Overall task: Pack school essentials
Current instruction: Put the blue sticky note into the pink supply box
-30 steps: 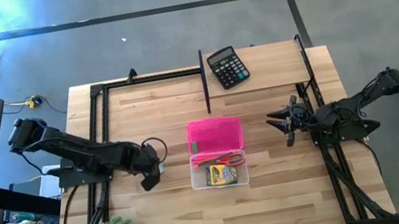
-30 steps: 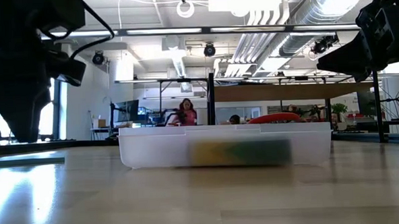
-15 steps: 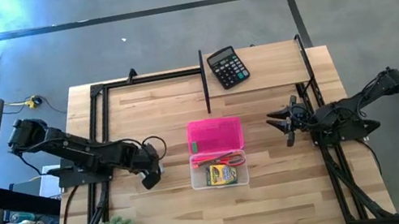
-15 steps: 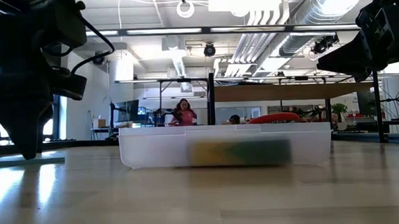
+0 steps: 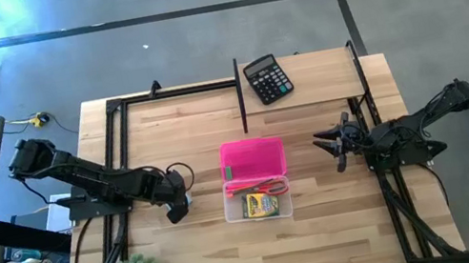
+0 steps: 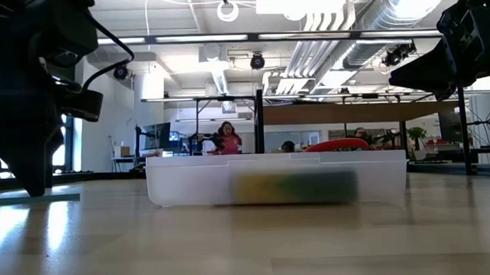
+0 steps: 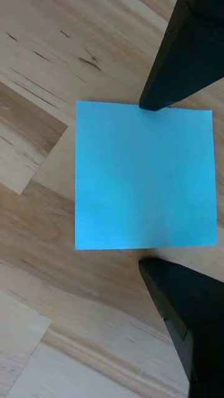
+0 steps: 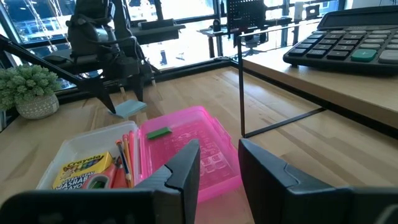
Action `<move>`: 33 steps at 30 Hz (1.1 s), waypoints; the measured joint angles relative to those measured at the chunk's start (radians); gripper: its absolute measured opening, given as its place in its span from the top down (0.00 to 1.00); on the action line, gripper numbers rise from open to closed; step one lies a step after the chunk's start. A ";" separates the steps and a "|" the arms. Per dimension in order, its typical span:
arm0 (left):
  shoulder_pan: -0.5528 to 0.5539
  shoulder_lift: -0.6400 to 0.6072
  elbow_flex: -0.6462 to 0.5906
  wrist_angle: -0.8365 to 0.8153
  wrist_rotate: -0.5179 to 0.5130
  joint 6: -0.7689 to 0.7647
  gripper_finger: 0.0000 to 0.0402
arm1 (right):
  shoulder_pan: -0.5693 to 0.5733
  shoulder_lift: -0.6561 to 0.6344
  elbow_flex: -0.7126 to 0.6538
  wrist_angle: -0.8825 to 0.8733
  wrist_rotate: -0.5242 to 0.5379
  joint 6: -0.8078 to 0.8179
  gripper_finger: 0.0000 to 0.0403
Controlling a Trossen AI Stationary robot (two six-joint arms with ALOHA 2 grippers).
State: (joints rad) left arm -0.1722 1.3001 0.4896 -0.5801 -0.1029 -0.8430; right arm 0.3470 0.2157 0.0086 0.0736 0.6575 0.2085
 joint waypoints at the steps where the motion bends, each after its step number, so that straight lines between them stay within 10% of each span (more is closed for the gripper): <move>1: -0.004 0.001 0.000 -0.001 0.000 -0.006 0.00 | 0.000 0.000 0.000 0.000 0.000 0.000 0.74; 33: -0.052 0.001 -0.002 0.007 0.037 0.061 0.05 | 0.000 0.000 0.000 0.000 0.000 0.000 0.74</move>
State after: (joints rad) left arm -0.2237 1.3010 0.4877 -0.5732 -0.0654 -0.7822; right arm 0.3469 0.2153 0.0086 0.0738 0.6575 0.2085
